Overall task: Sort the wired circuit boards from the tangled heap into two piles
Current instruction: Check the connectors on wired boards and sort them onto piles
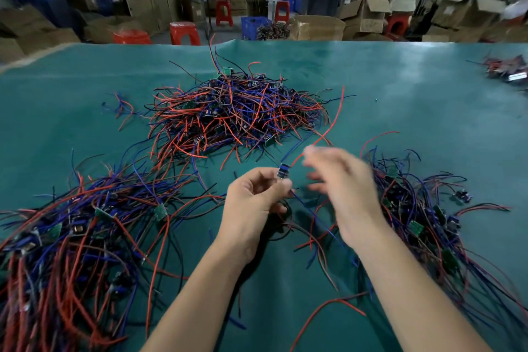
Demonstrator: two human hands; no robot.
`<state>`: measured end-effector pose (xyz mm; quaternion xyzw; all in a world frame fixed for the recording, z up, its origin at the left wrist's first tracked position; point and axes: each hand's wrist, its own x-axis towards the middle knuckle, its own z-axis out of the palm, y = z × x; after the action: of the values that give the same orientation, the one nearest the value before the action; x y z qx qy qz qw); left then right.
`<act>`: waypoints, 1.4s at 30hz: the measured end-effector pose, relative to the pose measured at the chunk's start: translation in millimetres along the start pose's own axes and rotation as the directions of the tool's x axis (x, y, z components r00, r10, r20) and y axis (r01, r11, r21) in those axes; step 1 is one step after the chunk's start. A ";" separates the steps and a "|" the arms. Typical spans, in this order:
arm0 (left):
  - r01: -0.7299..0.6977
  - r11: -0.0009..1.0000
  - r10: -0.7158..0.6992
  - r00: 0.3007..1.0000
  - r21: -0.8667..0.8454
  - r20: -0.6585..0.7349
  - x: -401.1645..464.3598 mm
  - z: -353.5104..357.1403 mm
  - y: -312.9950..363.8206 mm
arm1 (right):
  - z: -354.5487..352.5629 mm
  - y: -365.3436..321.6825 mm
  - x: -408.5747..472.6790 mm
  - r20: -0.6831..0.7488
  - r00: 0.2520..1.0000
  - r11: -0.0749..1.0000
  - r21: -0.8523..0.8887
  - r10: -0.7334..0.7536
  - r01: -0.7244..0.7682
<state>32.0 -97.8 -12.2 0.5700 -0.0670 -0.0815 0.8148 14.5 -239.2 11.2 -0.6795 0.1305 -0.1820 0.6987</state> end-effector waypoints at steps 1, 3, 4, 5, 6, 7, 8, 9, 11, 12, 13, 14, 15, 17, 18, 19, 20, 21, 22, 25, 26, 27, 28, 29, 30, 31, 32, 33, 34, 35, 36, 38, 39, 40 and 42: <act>-0.010 0.999 0.009 1.000 0.034 0.025 -0.7 -0.9 0.0 | 5.8 2.3 -6.4 0.138 0.990 0.997 -0.080 0.003 0.008; -0.039 0.992 0.028 0.995 0.122 0.094 -3.0 -0.7 0.3 | 10.6 5.4 -12.5 0.231 0.970 0.969 -0.214 -0.073 0.124; -0.044 0.987 0.027 0.994 0.155 0.109 -3.5 -0.4 0.4 | 9.8 4.2 -12.5 0.229 0.964 0.945 -0.263 -0.133 0.193; -0.045 0.982 0.024 0.993 0.184 0.115 -3.6 0.1 0.9 | 7.1 2.9 -11.0 0.224 0.958 0.929 -0.284 -0.178 0.239; -0.049 0.976 0.024 0.993 0.213 0.117 -3.6 0.8 1.7 | 4.4 0.9 -9.8 0.215 0.956 0.927 -0.276 -0.198 0.254; -0.052 0.970 0.023 0.992 0.239 0.126 -3.6 1.5 2.3 | 1.8 -1.3 -8.5 0.203 0.958 0.933 -0.257 -0.201 0.250; -0.054 0.967 0.018 0.989 0.249 0.145 -3.7 2.1 2.8 | 0.1 -3.4 -7.8 0.190 0.961 0.939 -0.244 -0.199 0.242; -0.054 0.967 0.010 0.985 0.249 0.171 -3.9 2.8 3.4 | -1.4 -5.2 -7.7 0.175 0.963 0.941 -0.233 -0.207 0.245; -0.056 0.965 -0.006 0.972 0.258 0.233 -4.7 3.7 4.6 | -7.0 -11.6 -6.4 0.109 0.960 0.942 -0.191 -0.258 0.275; -0.060 0.960 -0.012 0.966 0.274 0.256 -5.3 3.9 4.7 | -12.8 -17.5 -5.1 0.048 0.958 0.945 -0.153 -0.283 0.287; -0.065 0.954 -0.019 0.961 0.291 0.277 -6.1 4.1 4.9 | -20.9 -25.5 -3.0 -0.029 0.954 0.950 -0.098 -0.300 0.296; -0.069 0.950 -0.026 0.955 0.306 0.295 -6.4 4.0 5.0 | -31.0 -35.0 -1.6 -0.112 0.949 0.955 -0.027 -0.296 0.295; -0.071 0.946 -0.033 0.950 0.315 0.311 -6.7 3.9 4.8 | -42.6 -44.2 -1.0 -0.183 0.946 0.958 0.049 -0.268 0.281; -0.073 0.942 -0.035 0.948 0.326 0.316 -6.4 4.3 3.4 | -67.3 -60.0 -1.6 -0.258 0.939 0.958 0.113 -0.229 0.265; -0.074 0.941 -0.030 0.954 0.331 0.299 -5.5 4.1 2.4 | -80.3 -66.4 -1.1 -0.269 0.934 0.962 0.074 -0.235 0.263; -0.073 0.940 -0.024 0.960 0.334 0.279 -4.9 3.8 1.6 | -94.5 -71.3 1.5 -0.276 0.932 0.969 0.014 -0.234 0.247; -0.071 0.940 -0.020 0.965 0.334 0.262 -4.7 3.8 0.8 | -109.4 -75.4 5.0 -0.277 0.937 0.977 -0.059 -0.213 0.205; -0.071 0.941 -0.016 0.968 0.331 0.252 -4.7 4.2 0.5 | -123.2 -79.0 8.5 -0.274 0.948 0.981 -0.143 -0.164 0.129; -0.069 0.942 -0.015 0.969 0.328 0.247 -4.6 4.7 0.5 | -134.5 -80.3 12.1 -0.258 0.961 0.965 -0.260 -0.103 0.034; -0.059 0.945 -0.021 0.971 0.321 0.240 -4.6 4.5 0.4 | -146.8 -73.4 15.1 -0.116 0.990 0.552 -0.822 0.080 -0.141; -0.058 0.944 -0.023 0.971 0.325 0.239 -4.4 4.4 0.2 | -142.4 -72.0 12.8 -0.072 0.988 0.351 -0.929 0.133 -0.115; -0.055 0.942 -0.027 0.971 0.331 0.239 -4.3 4.4 -0.1 | -135.5 -72.9 10.4 -0.045 0.989 0.226 -0.971 0.141 -0.076; -0.052 0.941 -0.031 0.971 0.334 0.239 -4.3 4.5 -0.4 | -127.9 -78.3 11.0 -0.032 0.995 0.183 -0.982 0.093 -0.049; -0.049 0.942 -0.032 0.971 0.331 0.236 -4.4 4.6 -0.4 | -119.9 -86.0 14.6 -0.019 1.000 0.191 -0.981 0.007 -0.020; -0.045 0.945 -0.034 0.972 0.323 0.234 -4.4 4.9 -0.2 | -109.9 -94.2 18.7 0.007 0.997 0.216 -0.976 -0.079 0.024; -0.038 0.949 -0.037 0.972 0.313 0.230 -4.4 5.2 0.2 | -96.6 -101.3 23.1 0.055 0.988 0.248 -0.964 -0.147 0.090; -0.034 0.951 -0.039 0.973 0.307 0.228 -4.4 5.1 0.7 | -79.3 -105.7 28.0 0.128 0.977 0.271 -0.947 -0.172 0.172; -0.034 0.952 -0.038 0.973 0.305 0.226 -4.2 5.0 1.0 | -58.3 -107.5 32.3 0.222 0.962 0.280 -0.925 -0.157 0.259; -0.036 0.951 -0.036 0.974 0.306 0.225 -4.0 5.0 0.9 | -35.8 -106.8 38.0 0.309 0.944 0.285 -0.900 -0.118 0.330; -0.038 0.951 -0.034 0.974 0.306 0.224 -3.7 5.0 1.0 | -14.2 -103.9 46.0 0.379 0.921 0.299 -0.873 -0.086 0.387; -0.037 0.952 -0.034 0.974 0.305 0.224 -3.8 5.4 1.0 | 5.6 -98.6 56.2 0.430 0.900 0.316 -0.846 -0.071 0.429; -0.038 0.954 -0.031 0.975 0.298 0.222 -4.0 5.1 1.9 | 42.4 -87.4 79.1 0.487 0.870 0.353 -0.802 -0.082 0.482; -0.038 0.954 -0.030 0.975 0.297 0.222 -3.9 4.8 2.3 | 57.6 -81.4 89.8 0.499 0.862 0.363 -0.790 -0.085 0.493; -0.038 0.955 -0.030 0.975 0.295 0.222 -3.8 4.5 2.4 | 70.4 -75.3 98.9 0.504 0.861 0.371 -0.787 -0.074 0.493; -0.037 0.957 -0.029 0.975 0.289 0.221 -3.2 4.3 2.3 | 88.6 -60.2 113.7 0.495 0.869 0.398 -0.798 0.004 0.452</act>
<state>28.2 -100.4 -8.7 0.6710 -0.1703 -0.1327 0.7094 150.2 -209.0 82.4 -0.9771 -0.0424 -0.0285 0.2066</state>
